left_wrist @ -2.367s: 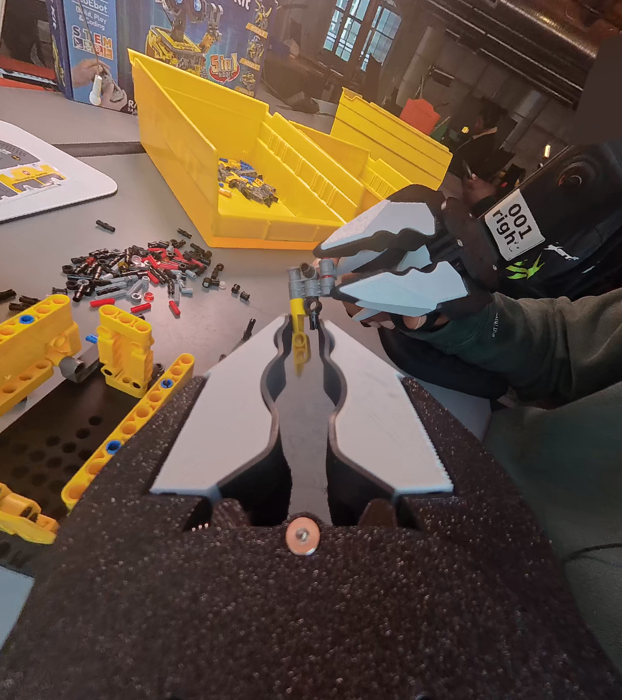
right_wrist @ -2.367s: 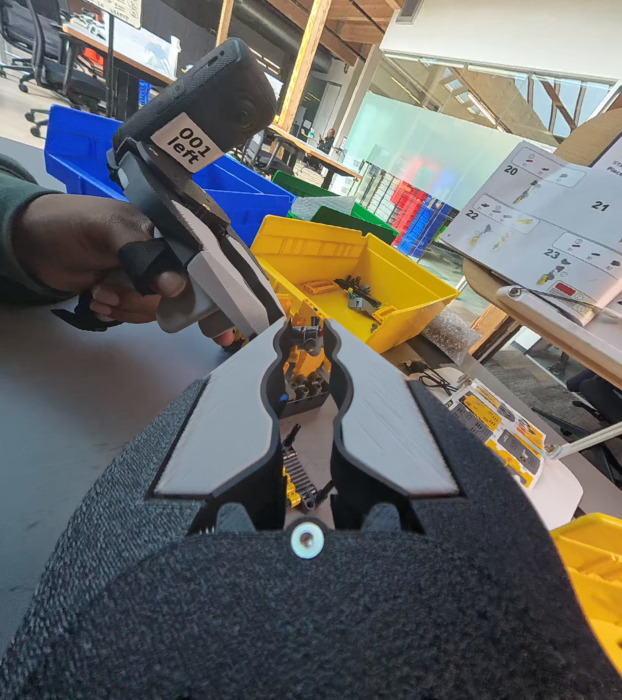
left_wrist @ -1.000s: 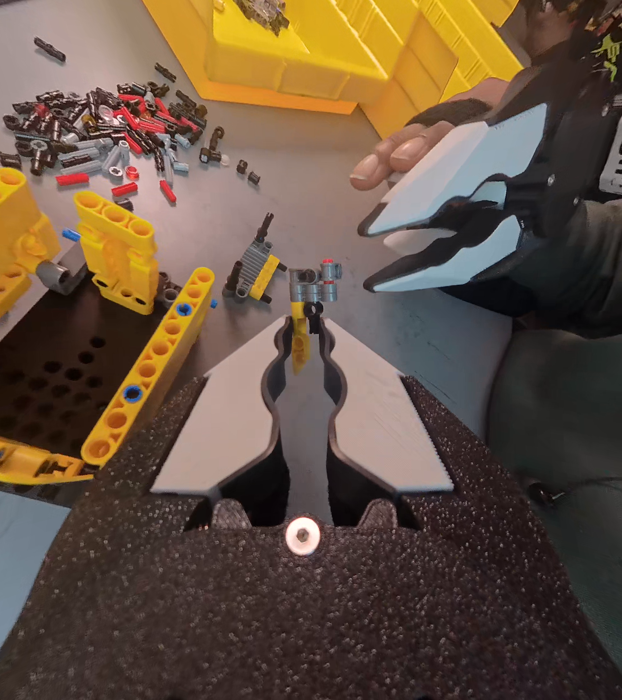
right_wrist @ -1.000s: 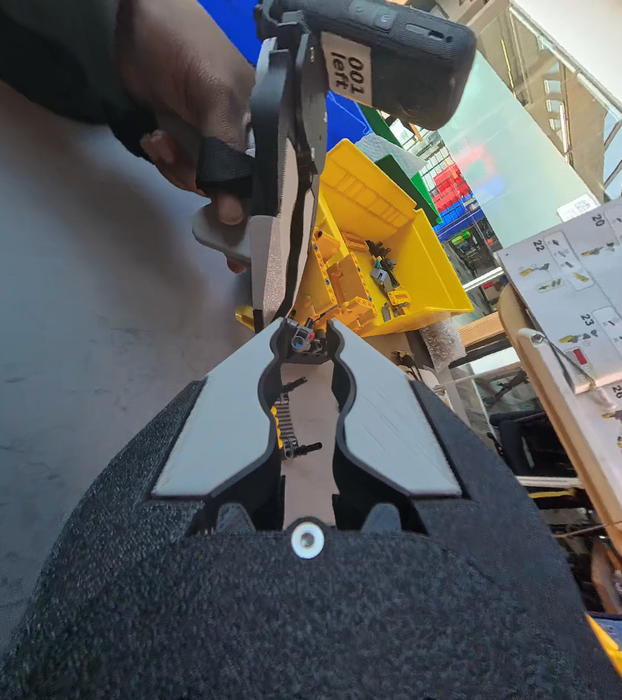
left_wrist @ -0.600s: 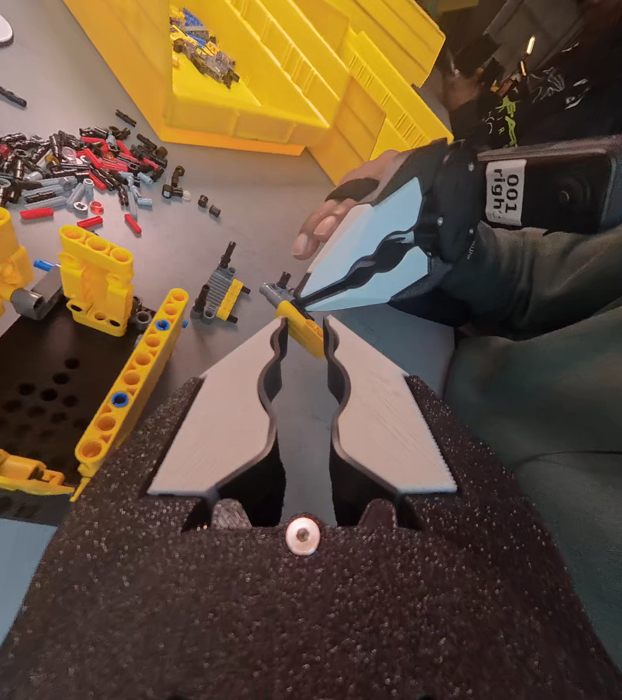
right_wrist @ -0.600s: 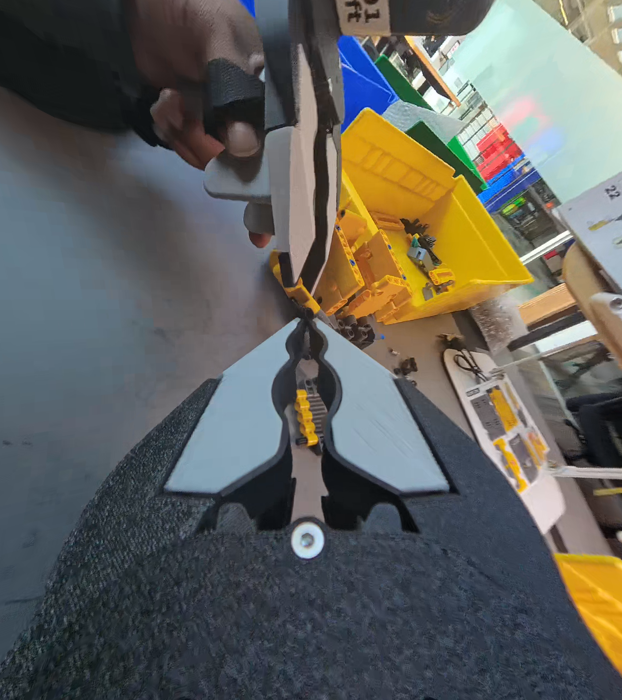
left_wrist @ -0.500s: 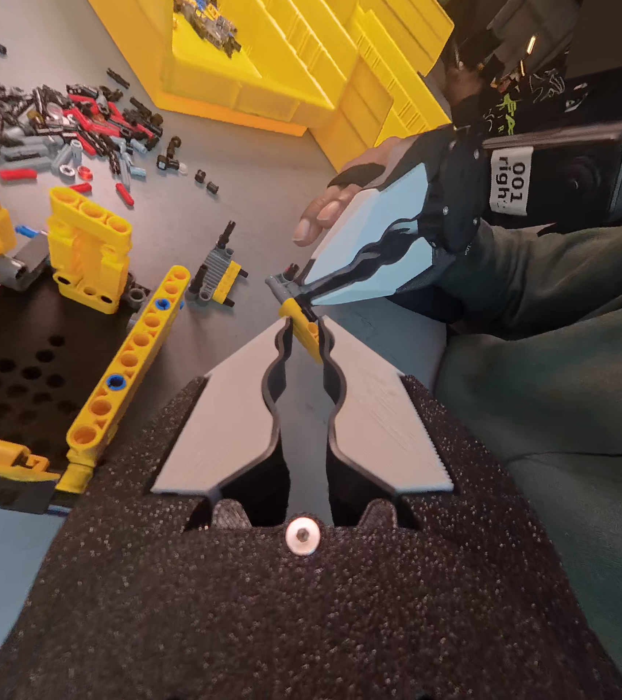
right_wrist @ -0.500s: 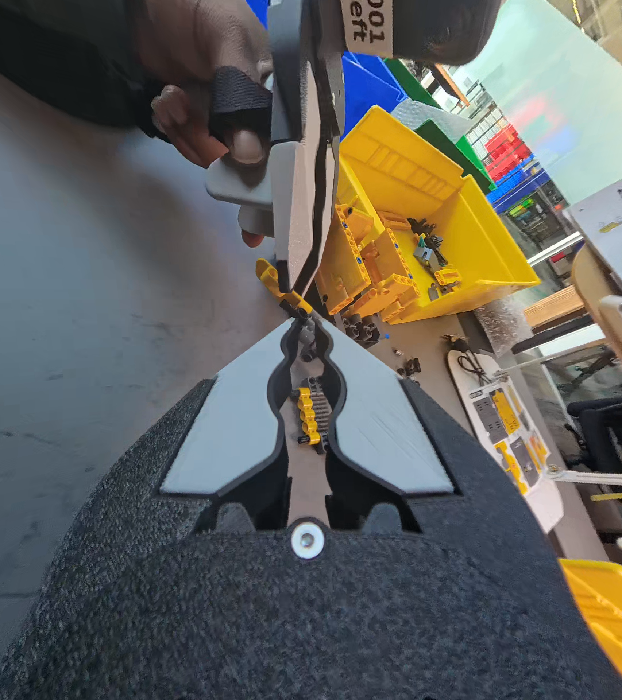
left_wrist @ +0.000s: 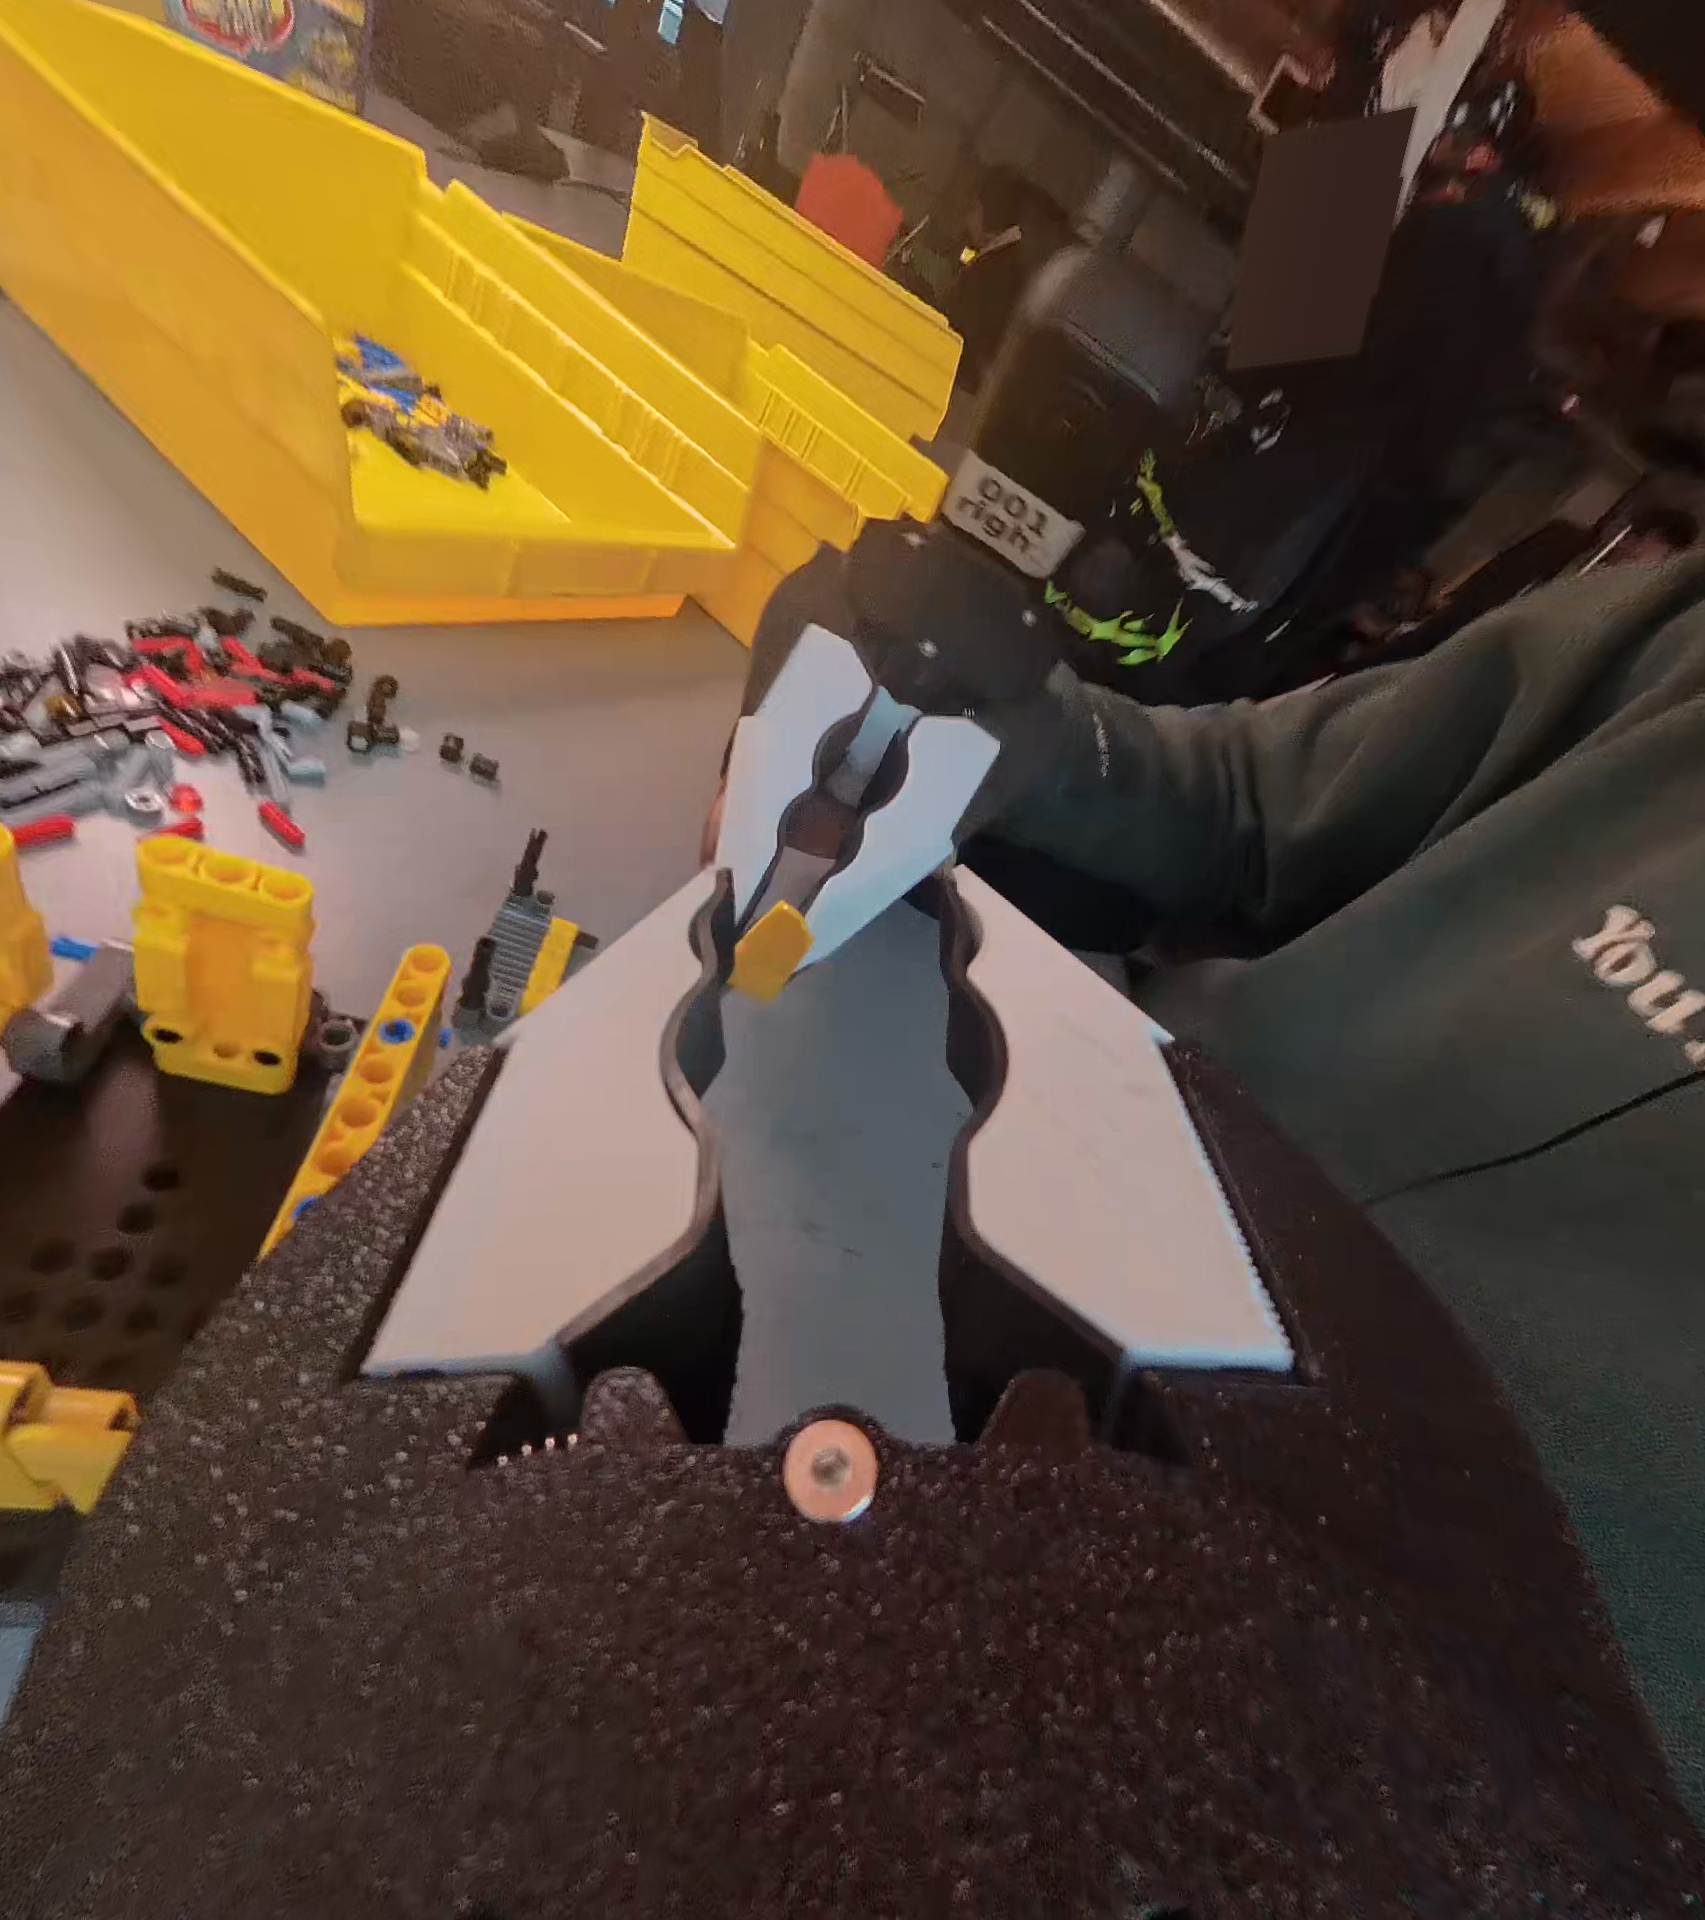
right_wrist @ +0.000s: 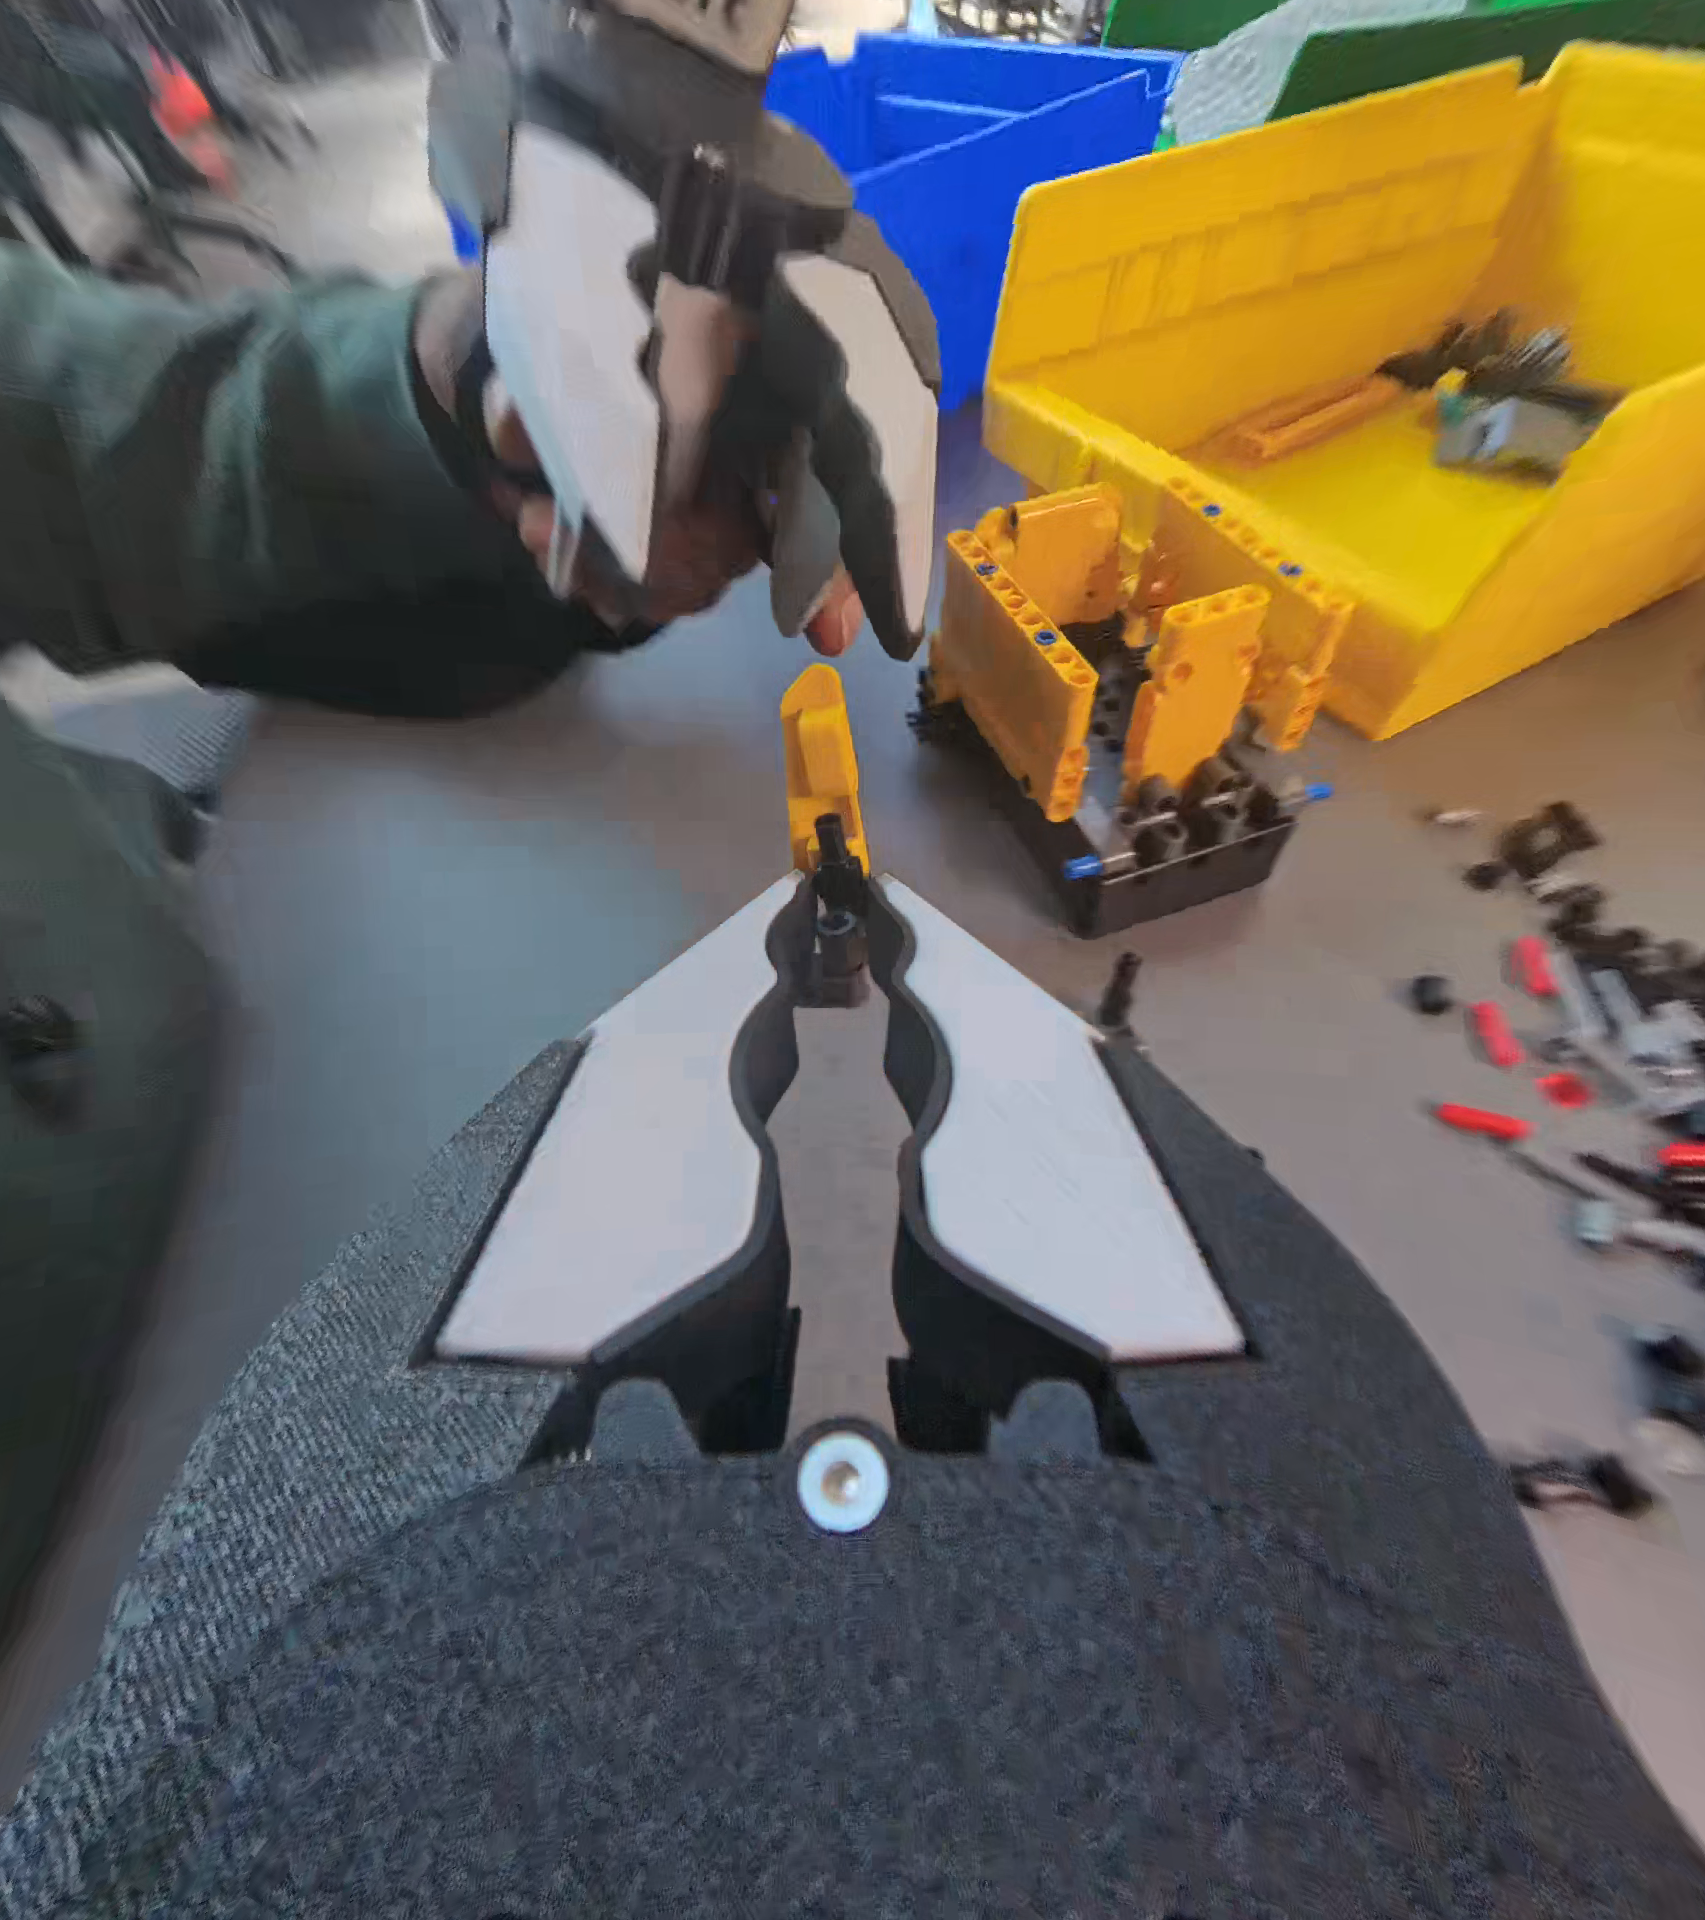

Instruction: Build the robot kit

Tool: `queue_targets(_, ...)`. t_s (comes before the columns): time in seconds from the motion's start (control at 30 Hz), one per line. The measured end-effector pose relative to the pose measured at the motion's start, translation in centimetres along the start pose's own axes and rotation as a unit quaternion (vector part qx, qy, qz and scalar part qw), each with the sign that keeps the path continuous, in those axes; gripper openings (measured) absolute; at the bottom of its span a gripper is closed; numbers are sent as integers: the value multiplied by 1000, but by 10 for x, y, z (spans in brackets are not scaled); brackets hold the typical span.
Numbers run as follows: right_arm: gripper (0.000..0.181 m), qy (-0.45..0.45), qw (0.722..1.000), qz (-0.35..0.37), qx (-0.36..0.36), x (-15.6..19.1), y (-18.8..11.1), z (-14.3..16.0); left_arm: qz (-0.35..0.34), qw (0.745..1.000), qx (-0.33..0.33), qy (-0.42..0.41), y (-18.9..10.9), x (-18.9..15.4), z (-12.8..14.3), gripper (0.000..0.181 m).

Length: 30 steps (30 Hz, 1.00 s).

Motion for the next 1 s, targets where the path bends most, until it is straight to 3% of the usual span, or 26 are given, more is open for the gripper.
queue_targets(0.07,8,82,996,-37,-21,-1,2,-1,-19,997,37,68,8,-5,8,37)
queue_targets(0.17,9,59,997,-54,3,5,6,4,-25,990,106,92,18,-6,24,16)
queue_targets(0.27,9,56,996,-53,35,5,7,9,-29,988,125,82,20,-3,28,11)
queue_targets(0.4,11,-67,989,-31,126,12,8,20,-57,978,188,67,25,2,42,11)
queue_targets(0.5,7,-90,982,-35,164,17,11,26,-62,973,214,62,30,3,49,11)
queue_targets(0.77,7,-60,978,-36,194,12,9,28,-48,972,219,67,31,3,50,18)
queue_targets(0.9,7,-36,980,-41,189,9,8,29,-57,960,247,122,35,2,59,21)
queue_targets(1.0,7,-32,980,-44,192,8,6,29,-61,953,257,149,41,1,63,14)
Point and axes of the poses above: each gripper's, where its closed fingertips meet, y out along the fingers, z out of its underside, x = y × z across the jaws, the point moved 9 cm from there along -y, back along the fingers, and after that the axes turned 11 degrees about -x, right-handed, at the moved point
